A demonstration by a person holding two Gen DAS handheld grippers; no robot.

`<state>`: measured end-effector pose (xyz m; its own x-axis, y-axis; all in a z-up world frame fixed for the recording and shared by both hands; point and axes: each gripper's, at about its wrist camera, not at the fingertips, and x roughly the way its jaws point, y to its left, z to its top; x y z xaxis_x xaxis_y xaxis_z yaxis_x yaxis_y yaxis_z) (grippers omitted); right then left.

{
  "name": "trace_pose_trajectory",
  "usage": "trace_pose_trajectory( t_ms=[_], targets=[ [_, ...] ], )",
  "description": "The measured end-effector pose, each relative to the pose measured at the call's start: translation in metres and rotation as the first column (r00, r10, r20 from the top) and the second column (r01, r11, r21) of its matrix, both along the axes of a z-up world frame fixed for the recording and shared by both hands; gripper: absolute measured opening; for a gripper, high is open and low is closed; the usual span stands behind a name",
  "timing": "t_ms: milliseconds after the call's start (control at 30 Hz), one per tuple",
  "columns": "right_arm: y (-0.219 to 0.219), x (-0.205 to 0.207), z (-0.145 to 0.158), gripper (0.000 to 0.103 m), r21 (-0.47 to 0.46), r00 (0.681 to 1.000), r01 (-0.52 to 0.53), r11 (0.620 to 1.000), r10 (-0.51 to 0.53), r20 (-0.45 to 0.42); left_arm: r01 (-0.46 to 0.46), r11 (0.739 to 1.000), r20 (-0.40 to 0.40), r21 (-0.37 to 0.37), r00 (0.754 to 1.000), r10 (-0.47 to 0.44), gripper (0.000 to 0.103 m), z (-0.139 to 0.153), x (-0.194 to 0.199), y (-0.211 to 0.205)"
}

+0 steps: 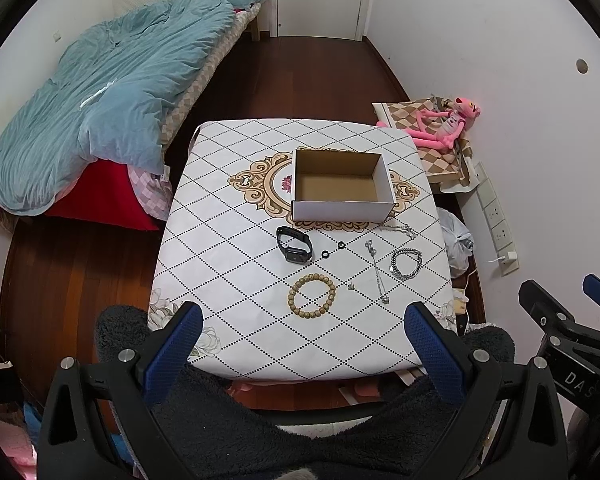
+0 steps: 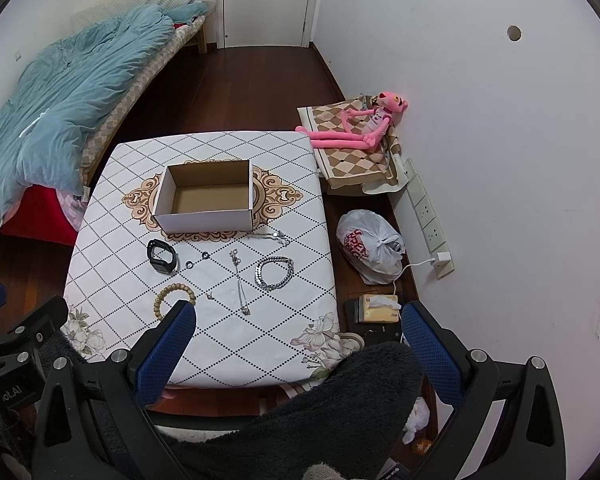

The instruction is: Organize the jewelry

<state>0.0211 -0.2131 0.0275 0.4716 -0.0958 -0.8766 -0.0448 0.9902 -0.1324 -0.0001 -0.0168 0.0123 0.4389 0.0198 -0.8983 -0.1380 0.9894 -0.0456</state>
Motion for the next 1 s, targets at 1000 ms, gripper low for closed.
trace_pose_trajectory(
  t_ms=[1000],
  targets=[
    [-0.003, -0.001, 0.007, 0.103, 0.002, 1.0, -0.002, 1.0, 0.002, 0.02, 0.006, 1.0, 0.007, -0.008, 1.0, -0.006, 0.103, 0.005, 0.004, 0.005]
  ],
)
